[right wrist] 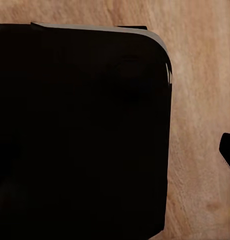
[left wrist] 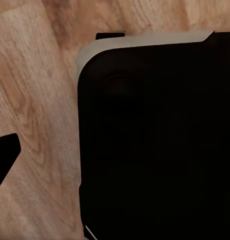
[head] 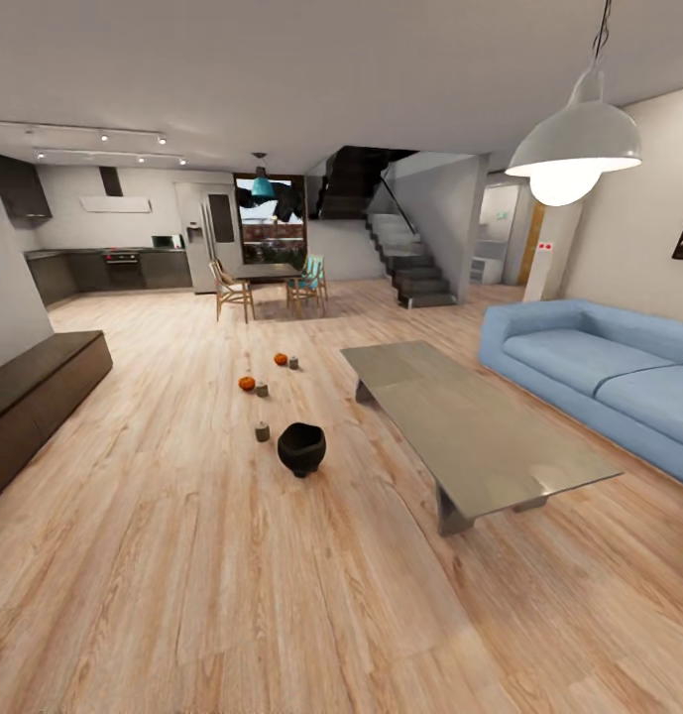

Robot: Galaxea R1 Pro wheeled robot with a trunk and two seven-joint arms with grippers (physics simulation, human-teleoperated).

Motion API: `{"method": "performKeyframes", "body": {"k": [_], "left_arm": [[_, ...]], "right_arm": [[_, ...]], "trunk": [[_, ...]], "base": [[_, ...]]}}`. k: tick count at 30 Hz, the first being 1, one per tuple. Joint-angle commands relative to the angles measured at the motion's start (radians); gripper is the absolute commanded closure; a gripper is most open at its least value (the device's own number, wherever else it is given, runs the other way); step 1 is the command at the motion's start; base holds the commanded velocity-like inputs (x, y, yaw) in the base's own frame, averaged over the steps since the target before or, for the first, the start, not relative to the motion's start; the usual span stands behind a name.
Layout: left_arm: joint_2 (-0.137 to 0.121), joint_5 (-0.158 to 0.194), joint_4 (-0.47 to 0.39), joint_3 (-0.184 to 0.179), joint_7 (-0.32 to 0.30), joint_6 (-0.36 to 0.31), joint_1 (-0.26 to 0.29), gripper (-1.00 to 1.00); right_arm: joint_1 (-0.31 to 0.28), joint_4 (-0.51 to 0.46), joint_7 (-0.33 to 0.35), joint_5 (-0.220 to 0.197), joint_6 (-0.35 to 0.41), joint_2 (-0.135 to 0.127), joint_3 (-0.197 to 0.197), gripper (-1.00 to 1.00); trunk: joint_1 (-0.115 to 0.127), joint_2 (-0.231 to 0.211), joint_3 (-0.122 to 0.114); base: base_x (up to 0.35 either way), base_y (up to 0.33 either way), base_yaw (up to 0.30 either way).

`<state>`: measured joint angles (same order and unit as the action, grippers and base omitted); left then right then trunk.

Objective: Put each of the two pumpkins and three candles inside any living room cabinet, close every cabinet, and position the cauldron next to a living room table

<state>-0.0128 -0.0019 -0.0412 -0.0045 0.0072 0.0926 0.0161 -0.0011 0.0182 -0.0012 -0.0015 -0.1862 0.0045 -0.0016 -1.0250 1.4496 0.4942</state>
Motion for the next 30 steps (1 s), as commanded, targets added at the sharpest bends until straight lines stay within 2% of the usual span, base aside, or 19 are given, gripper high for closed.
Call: {"method": "performKeyframes", "body": {"k": [1,13,24,30], "left_arm": [[0.000,0.001,0.001,0.002,-0.001,0.004,0.001,-1.00],[0.007,-0.003,0.007,-0.003,-0.009,0.004,0.001,-1.00],[0.002,-0.003,0.015,-0.005,-0.010,0.004,-0.001,-1.00],[0.003,-0.003,0.015,-0.005,-0.010,0.004,-0.001,-1.00]], "right_arm": [[0.000,0.002,0.000,0.000,-0.006,0.000,0.000,-1.00],[0.000,0.000,0.004,0.000,0.000,0.001,0.000,-1.00],[0.000,0.000,0.010,0.003,-0.002,0.006,0.000,-1.00],[0.000,0.000,0.010,0.003,-0.002,0.010,0.001,-1.00]], "trunk": [[0.000,0.000,0.001],[0.000,0.000,0.001],[0.000,0.000,0.001],[0.000,0.000,0.005]], "base": [[0.000,0.000,0.228],[0.027,0.000,0.039],[0.295,0.032,0.006],[0.263,0.155,0.172]]}}
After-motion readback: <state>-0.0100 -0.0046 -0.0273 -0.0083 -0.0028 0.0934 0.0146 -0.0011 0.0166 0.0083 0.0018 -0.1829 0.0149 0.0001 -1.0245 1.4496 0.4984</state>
